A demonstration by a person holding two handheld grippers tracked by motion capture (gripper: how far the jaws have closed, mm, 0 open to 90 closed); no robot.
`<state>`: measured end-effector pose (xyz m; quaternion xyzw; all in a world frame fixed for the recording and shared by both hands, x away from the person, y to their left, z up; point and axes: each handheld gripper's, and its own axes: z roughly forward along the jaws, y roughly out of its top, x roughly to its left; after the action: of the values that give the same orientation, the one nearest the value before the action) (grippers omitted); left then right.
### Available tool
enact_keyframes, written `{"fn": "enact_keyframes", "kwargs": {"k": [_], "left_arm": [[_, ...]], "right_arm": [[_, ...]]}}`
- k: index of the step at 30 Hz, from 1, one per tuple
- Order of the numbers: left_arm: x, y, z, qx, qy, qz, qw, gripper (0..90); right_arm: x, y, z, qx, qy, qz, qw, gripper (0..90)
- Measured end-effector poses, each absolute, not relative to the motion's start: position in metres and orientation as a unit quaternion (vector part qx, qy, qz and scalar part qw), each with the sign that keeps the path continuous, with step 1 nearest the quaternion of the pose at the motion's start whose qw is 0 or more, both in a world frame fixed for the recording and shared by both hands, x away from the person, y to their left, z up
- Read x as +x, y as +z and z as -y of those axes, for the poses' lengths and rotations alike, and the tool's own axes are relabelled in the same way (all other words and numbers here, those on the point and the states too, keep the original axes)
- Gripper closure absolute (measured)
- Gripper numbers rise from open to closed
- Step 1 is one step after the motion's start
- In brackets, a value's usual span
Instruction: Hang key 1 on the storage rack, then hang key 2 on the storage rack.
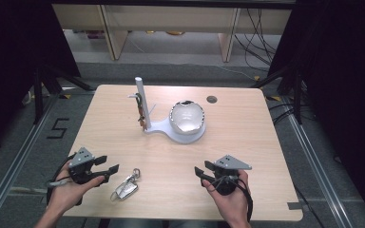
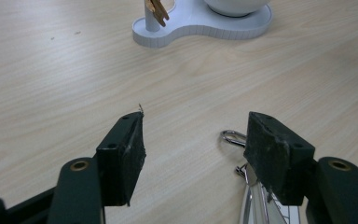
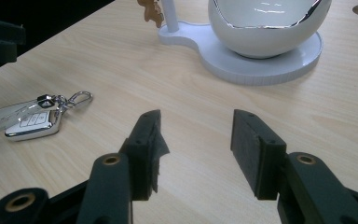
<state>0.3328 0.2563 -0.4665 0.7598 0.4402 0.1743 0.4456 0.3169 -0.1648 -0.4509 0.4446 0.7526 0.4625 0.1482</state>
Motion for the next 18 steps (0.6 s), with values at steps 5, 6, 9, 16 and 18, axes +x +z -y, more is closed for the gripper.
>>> {"fn": "enact_keyframes", "kwargs": {"k": [5,6,9,16,18], "left_arm": [[0.331,-0.464,-0.256,0.757,0.170,-0.445,0.448,38.4],[0.332,-0.463,-0.255,0.759,0.168,-0.445,0.446,38.2],[0.332,-0.462,-0.253,0.756,0.168,-0.448,0.447,37.8],[0.330,-0.460,-0.246,0.763,0.164,-0.437,0.447,37.4],[0.329,-0.459,-0.244,0.764,0.162,-0.435,0.448,37.4]], "right_arm": [[0.316,-0.450,0.163,0.449,0.458,-0.753,0.150,53.4],[0.317,-0.450,0.164,0.442,0.457,-0.756,0.159,53.3],[0.317,-0.451,0.164,0.441,0.458,-0.755,0.159,53.3],[0.317,-0.449,0.164,0.456,0.461,-0.747,0.145,53.3],[0.320,-0.448,0.164,0.445,0.462,-0.752,0.149,53.3]]}}
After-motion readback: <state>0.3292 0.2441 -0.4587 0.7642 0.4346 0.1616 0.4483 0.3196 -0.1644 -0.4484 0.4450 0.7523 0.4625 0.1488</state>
